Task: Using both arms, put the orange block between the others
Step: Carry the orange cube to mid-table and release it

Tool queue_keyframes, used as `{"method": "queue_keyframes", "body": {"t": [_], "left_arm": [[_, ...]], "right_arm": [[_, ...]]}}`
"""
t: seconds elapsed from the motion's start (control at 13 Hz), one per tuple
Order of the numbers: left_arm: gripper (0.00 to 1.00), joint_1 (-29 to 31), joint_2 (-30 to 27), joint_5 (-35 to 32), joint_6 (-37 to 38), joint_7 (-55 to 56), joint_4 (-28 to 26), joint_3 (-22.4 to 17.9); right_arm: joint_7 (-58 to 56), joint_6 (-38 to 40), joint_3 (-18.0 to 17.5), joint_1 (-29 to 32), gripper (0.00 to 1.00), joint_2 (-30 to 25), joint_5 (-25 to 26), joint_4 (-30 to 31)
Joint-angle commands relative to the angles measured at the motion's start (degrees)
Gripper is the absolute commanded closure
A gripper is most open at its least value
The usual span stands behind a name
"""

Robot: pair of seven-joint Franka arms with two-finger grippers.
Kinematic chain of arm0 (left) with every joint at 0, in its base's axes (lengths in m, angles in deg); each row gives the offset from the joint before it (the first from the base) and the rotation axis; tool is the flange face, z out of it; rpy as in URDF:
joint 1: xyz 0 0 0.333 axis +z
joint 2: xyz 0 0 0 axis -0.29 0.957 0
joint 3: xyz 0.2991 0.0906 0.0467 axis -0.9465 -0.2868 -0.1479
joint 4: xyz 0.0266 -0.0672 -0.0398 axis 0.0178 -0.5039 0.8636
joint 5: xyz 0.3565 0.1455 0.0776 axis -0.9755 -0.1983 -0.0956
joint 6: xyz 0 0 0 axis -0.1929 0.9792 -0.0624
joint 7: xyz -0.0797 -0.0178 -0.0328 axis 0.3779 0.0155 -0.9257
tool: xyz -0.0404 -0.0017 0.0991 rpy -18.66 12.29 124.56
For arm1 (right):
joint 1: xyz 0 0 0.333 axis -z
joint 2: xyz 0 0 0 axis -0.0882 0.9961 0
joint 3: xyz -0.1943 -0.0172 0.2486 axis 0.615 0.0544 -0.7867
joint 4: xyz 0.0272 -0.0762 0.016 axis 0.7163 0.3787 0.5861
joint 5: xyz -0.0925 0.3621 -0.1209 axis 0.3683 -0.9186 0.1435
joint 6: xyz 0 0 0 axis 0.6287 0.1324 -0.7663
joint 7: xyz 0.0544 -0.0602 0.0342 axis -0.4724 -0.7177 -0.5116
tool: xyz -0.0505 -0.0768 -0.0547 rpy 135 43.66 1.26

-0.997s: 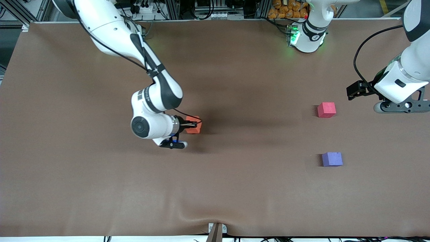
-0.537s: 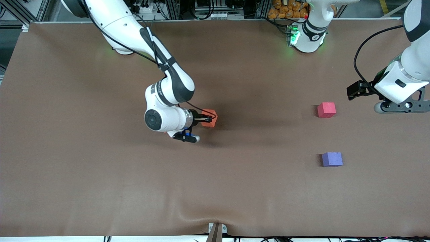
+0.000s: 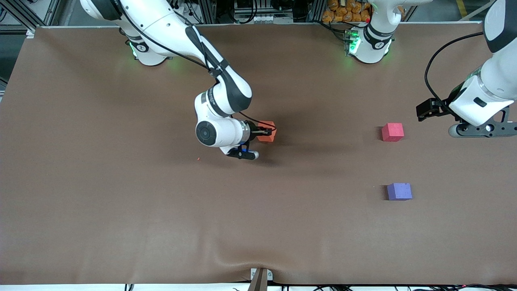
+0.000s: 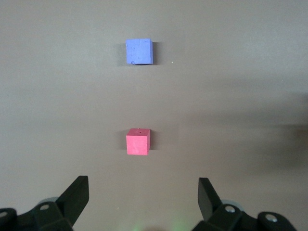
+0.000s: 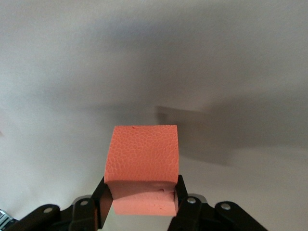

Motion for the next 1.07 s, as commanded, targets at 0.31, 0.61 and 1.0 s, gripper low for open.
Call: {"method": "queue_keyframes", "body": {"t": [0.31,0.61,1.0], "left_arm": [[0.0,0.2,0.0,-0.3,0.4,-0.7,0.4,0.2],[0.0,0.2,0.1,-0.3,0.4,-0.7,0.4,0.2],[0.0,0.1,0.5,-0.3,0.3,-0.7,0.4,0.2]], "right_arm": [[0.2,-1.0,0.5,-1.4,0.01,0.9,-3.2,-0.4],[-0.6,-0.9,0.5,-0.5,0.0,0.8,-3.1,-0.9],[-0.6,1.0,1.1,3.9,0.0,-1.6,-1.8,-1.5]]}}
